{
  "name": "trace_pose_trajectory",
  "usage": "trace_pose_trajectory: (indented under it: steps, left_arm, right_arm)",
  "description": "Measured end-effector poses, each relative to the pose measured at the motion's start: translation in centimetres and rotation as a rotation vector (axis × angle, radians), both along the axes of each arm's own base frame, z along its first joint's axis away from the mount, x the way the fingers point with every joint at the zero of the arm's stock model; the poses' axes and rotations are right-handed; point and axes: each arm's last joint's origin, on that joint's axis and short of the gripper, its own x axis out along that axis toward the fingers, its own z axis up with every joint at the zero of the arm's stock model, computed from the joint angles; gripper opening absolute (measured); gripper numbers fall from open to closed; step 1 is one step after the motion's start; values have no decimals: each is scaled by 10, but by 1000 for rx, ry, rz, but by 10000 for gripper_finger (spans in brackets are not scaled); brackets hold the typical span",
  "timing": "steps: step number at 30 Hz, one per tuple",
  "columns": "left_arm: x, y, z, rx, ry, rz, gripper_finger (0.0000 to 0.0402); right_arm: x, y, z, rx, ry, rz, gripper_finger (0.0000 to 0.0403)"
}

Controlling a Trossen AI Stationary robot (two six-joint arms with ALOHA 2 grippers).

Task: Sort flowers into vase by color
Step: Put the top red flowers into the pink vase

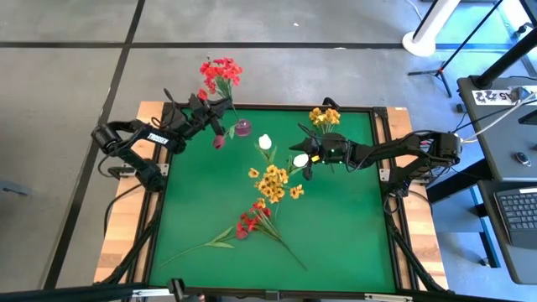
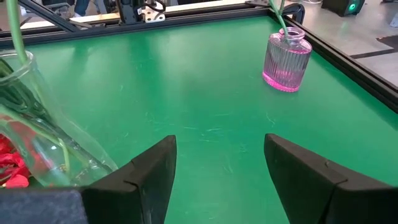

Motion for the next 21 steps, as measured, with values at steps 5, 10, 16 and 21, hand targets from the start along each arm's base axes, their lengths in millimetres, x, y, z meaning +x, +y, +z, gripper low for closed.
trace_pose_trajectory:
  steps: [5,10,16,21]
  left_arm:
    - [0,1,0,4,7,22,1]
    - [5,6,1,-11,38,23,1]
    - [12,11,3,-9,89,5,1]
    - [13,12,-1,-24,136,12,1]
  right_arm:
    - [0,0,1,-3,-9,0,241]
    - [0,0,1,-5,-15,0,241]
    - [0,0,1,-4,-14,-1,241]
    - [0,0,1,-4,-14,-1,241]
